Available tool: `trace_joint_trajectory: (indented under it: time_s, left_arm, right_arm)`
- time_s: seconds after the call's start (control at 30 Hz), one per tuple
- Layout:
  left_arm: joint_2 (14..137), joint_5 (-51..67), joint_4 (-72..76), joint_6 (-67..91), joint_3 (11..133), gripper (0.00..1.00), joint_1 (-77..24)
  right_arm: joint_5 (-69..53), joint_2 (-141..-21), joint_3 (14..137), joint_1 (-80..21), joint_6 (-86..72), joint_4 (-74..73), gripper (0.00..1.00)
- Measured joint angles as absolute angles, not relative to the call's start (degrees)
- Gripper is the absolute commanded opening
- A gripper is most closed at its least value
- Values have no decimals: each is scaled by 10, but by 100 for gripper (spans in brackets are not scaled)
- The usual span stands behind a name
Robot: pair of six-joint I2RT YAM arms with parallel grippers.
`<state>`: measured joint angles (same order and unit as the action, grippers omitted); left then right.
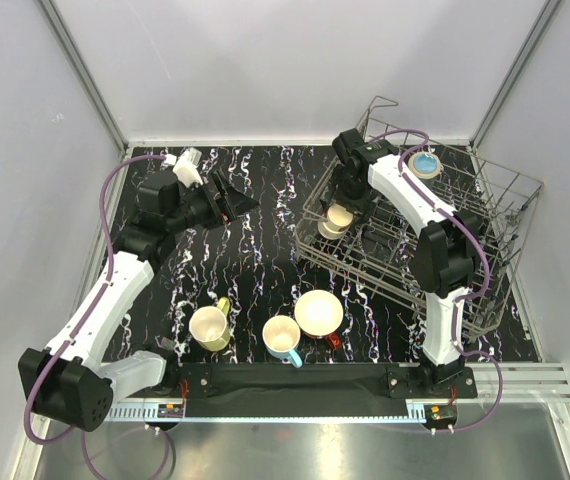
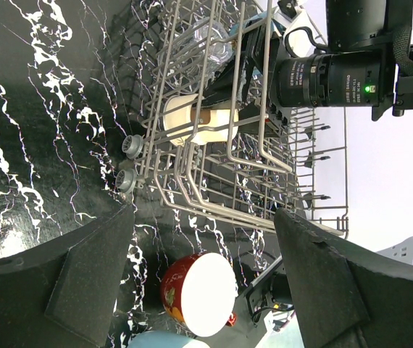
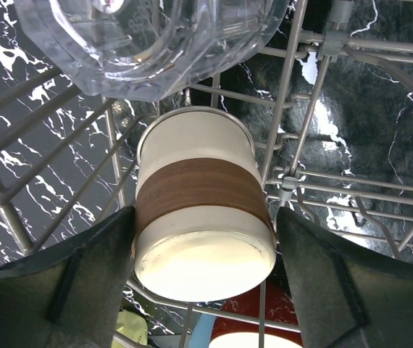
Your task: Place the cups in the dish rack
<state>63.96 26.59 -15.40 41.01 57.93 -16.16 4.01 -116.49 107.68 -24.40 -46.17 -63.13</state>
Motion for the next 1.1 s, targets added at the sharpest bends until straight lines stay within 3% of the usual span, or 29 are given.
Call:
trace_joint_trajectory:
  time_s: [0.33, 0.7, 1.1]
  left_arm:
    - [647, 267, -154, 410, 579, 84, -162]
    - [651, 268, -153, 410, 579, 85, -162]
    - [676, 299, -132, 409, 579, 85, -173]
  right_arm:
    - [50, -1140, 1075, -243, -442, -638, 98]
    - [51, -1090, 1053, -243, -430, -635, 99]
    - [65, -934, 940, -239, -377, -609, 100]
